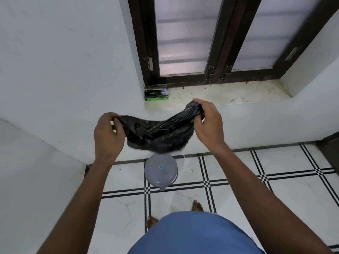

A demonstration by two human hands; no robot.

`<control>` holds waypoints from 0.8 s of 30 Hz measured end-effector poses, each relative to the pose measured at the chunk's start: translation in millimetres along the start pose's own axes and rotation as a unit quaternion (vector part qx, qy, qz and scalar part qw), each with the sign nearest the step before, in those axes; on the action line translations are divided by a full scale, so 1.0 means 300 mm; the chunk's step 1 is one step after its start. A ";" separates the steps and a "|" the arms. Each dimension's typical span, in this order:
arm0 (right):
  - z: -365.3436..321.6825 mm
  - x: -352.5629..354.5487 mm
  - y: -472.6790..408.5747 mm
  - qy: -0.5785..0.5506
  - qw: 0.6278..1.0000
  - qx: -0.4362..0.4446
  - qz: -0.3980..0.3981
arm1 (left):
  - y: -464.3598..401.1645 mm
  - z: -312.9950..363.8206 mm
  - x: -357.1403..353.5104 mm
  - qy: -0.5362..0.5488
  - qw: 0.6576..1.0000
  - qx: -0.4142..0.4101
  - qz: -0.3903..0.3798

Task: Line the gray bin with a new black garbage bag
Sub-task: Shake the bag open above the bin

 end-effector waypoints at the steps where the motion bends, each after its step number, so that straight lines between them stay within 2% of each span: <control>1: 0.014 -0.008 0.016 0.011 1.000 0.009 -0.012 | 0.009 -0.001 -0.008 0.046 0.999 0.009 -0.022; 3: 0.070 -0.036 0.061 0.024 0.998 -0.023 -0.053 | 0.038 -0.034 -0.041 0.135 0.984 0.074 -0.083; 5: 0.117 -0.057 0.117 0.078 0.990 -0.058 -0.106 | 0.070 -0.070 -0.064 0.160 0.973 0.114 -0.123; 7: 0.168 -0.080 0.186 0.197 0.958 -0.093 -0.185 | 0.097 -0.093 -0.080 0.092 0.978 0.064 -0.176; 8: 0.198 -0.089 0.233 0.258 0.928 -0.123 -0.240 | 0.116 -0.106 -0.099 0.032 0.972 0.029 -0.232; 9: 0.229 -0.096 0.272 0.306 0.890 -0.161 -0.296 | 0.132 -0.124 -0.129 -0.050 0.949 -0.004 -0.312; 10: 0.258 -0.103 0.329 0.329 0.851 -0.205 -0.354 | 0.166 -0.148 -0.162 -0.149 0.898 -0.039 -0.412; 12: 0.297 -0.114 0.434 0.313 0.787 -0.278 -0.453 | 0.248 -0.212 -0.196 -0.292 0.755 -0.066 -0.584; 13: 0.306 -0.115 0.470 0.286 0.775 -0.302 -0.476 | 0.278 -0.229 -0.197 -0.295 0.724 -0.050 -0.621; 14: 0.315 -0.111 0.500 0.245 0.781 -0.322 -0.476 | 0.299 -0.243 -0.198 -0.246 0.737 -0.010 -0.630; 15: 0.322 -0.102 0.512 0.201 0.798 -0.340 -0.455 | 0.304 -0.247 -0.199 -0.170 0.774 0.048 -0.607; 16: 0.325 -0.088 0.515 0.147 0.819 -0.362 -0.420 | 0.302 -0.245 -0.194 -0.095 0.812 0.114 -0.564; 17: 0.318 -0.073 0.521 0.076 0.834 -0.392 -0.381 | 0.308 -0.242 -0.181 -0.020 0.834 0.186 -0.519; 18: 0.310 -0.059 0.523 -0.010 0.834 -0.429 -0.348 | 0.307 -0.235 -0.167 0.061 0.834 0.258 -0.485; 20: 0.279 -0.039 0.536 -0.194 0.795 -0.483 -0.310 | 0.312 -0.211 -0.141 0.226 0.800 0.358 -0.425; 21: 0.264 -0.028 0.537 -0.272 0.771 -0.496 -0.293 | 0.314 -0.205 -0.129 0.282 0.789 0.382 -0.390; 22: 0.265 -0.019 0.538 -0.317 0.758 -0.504 -0.267 | 0.309 -0.201 -0.115 0.300 0.795 0.388 -0.357; 23: 0.271 -0.008 0.538 -0.317 0.766 -0.506 -0.237 | 0.307 -0.211 -0.107 0.285 0.815 0.384 -0.326; 24: 0.289 0.006 0.538 -0.268 0.798 -0.497 -0.212 | 0.314 -0.211 -0.094 0.263 0.831 0.380 -0.309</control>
Point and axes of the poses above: each hand's wrist, its own y-axis away from the middle knuckle, its own x-axis out of the back of the hand, z = x × y, the point moved 4 cm from there along -y, towards the middle knuckle, and after that the axes turned 7 degrees about -y, right-handed, at the moved point
